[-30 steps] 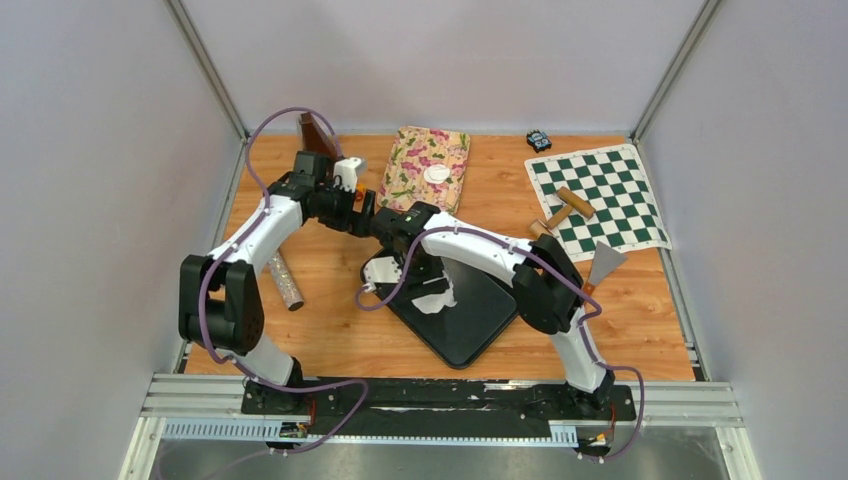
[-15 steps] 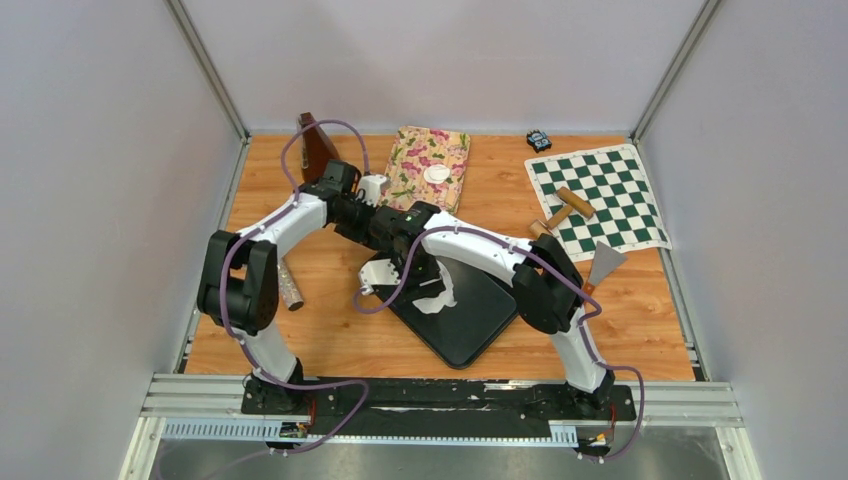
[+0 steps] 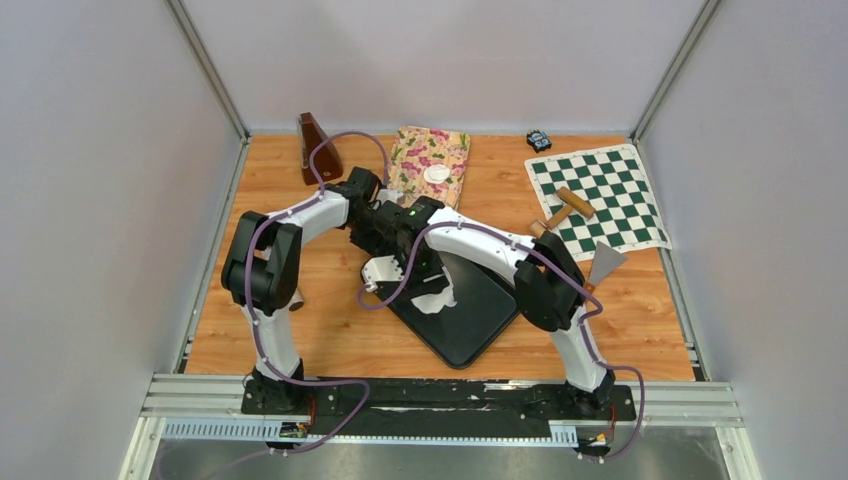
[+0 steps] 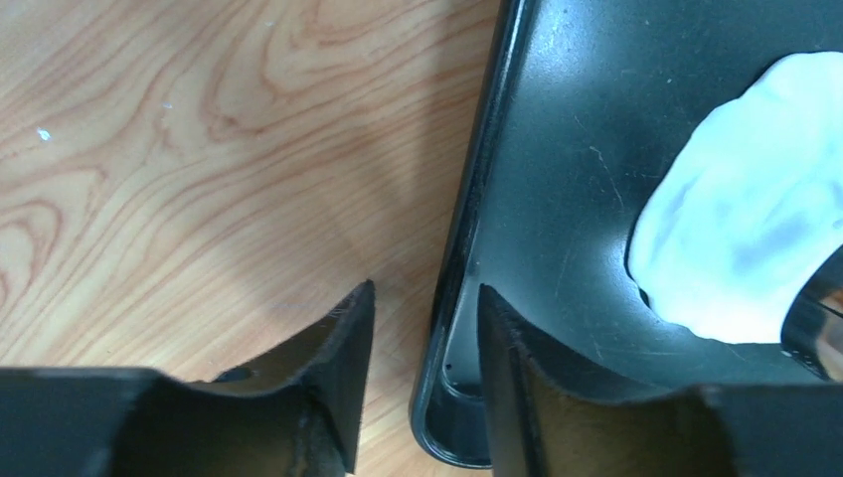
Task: Roll out the dumpling wrappers from the dough
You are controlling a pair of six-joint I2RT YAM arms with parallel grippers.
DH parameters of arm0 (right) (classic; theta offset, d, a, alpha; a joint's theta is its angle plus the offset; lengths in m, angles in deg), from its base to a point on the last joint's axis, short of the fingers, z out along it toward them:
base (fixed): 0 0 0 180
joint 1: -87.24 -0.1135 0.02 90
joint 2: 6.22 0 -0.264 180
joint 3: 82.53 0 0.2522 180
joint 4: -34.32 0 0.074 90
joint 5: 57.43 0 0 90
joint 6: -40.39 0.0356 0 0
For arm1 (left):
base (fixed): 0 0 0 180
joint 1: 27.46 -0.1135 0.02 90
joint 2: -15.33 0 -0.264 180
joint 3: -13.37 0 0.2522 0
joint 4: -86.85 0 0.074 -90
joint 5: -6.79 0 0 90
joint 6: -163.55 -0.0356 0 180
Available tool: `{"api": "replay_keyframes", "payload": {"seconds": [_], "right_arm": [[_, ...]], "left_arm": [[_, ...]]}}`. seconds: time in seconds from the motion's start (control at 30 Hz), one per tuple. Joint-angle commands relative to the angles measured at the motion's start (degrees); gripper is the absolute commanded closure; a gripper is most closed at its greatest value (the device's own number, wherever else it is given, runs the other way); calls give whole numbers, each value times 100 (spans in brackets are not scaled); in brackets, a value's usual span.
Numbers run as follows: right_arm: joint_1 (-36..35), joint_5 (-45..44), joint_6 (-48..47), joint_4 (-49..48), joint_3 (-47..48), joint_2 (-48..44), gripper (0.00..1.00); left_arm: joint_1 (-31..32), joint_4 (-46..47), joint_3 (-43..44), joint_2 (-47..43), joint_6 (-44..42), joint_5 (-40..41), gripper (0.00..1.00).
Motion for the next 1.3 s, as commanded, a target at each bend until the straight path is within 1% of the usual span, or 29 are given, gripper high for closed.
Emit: {"api": "replay_keyframes", "payload": {"seconds": [0.0,0.03,0.13,0.2,0.33,0.6,0.97,1.27], "right_arm": [[96,144,-280,156,312,75,100],[108,142,-311,162,322,88,100],[121,105,-377,180,340,132,100],[139,102,-430,223,407,197,100],[147,155,-464,411,656,408,100],[129,154,-500,561,844,582,100],[120,243,-459,490,852,716,100],[90,119,-399,354,763,805,100]], "left_arm": [[63,-56,242,61,-100,38,53],[69,-46,239,67,-106,42,58],[111,-49,228,109,-108,63,67],[144,-52,230,123,-113,71,78],[199,-70,238,135,-117,110,86],[234,-84,222,123,-121,157,91],[234,-81,226,111,-127,159,92],[242,-90,225,85,-115,129,95]]}}
